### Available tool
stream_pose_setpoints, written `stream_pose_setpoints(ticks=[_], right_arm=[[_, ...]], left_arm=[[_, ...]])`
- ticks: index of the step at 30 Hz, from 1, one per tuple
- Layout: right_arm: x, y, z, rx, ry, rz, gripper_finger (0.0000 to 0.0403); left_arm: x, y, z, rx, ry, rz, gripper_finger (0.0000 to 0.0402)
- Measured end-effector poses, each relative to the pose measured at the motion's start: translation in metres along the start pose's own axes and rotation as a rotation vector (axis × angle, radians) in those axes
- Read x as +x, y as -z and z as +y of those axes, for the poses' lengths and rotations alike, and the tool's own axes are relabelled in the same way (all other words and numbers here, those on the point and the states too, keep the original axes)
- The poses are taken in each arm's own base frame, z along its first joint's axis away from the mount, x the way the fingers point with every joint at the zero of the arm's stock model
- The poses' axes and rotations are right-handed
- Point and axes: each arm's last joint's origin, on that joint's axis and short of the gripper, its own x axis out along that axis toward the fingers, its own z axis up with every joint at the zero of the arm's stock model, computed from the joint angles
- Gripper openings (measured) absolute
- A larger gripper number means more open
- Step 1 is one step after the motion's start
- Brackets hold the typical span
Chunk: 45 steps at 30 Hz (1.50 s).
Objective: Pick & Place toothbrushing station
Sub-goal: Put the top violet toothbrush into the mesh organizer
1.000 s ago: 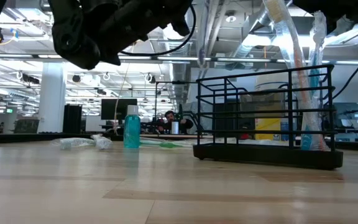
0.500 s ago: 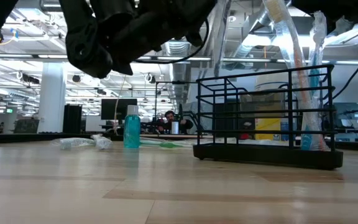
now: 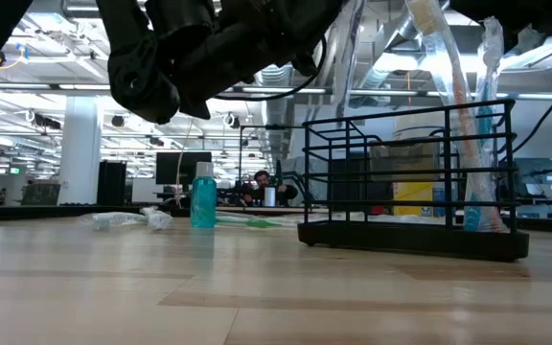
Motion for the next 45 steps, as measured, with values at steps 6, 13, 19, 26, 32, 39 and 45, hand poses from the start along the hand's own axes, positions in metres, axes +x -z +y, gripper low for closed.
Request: stream_pose_setpoints(ticks=[6, 13, 19, 26, 32, 39, 45], right_arm=[[0.000, 0.000, 0.000, 0.000, 0.000, 0.000, 0.0098], [0.000, 0.000, 0.000, 0.000, 0.000, 0.000, 0.0098], [0.000, 0.000, 0.000, 0.000, 0.000, 0.000, 0.0098], [0.000, 0.000, 0.000, -0.003, 0.000, 0.003, 0.0098], [0.000, 0.000, 0.000, -0.003, 0.000, 0.004, 0.0098], [0.000, 0.000, 0.000, -0.003, 0.000, 0.004, 0.0098], [0.000, 0.000, 0.000, -0.003, 0.000, 0.004, 0.0098]], left_arm=[[0.000, 0.001, 0.001, 0.003, -0.004, 0.015, 0.0001], [-0.001, 0.004, 0.001, 0.020, -0.003, 0.038, 0.0001], [-0.001, 0.007, 0.001, 0.015, -0.003, 0.047, 0.0001], [-0.006, 0.025, 0.000, -0.003, -0.003, 0.087, 0.0001], [-0.006, 0.026, -0.001, -0.006, 0.008, 0.093, 0.0001], [-0.007, 0.028, -0.001, -0.010, 0.011, 0.100, 0.0001], [-0.007, 0.028, -0.001, -0.012, 0.014, 0.101, 0.0001]])
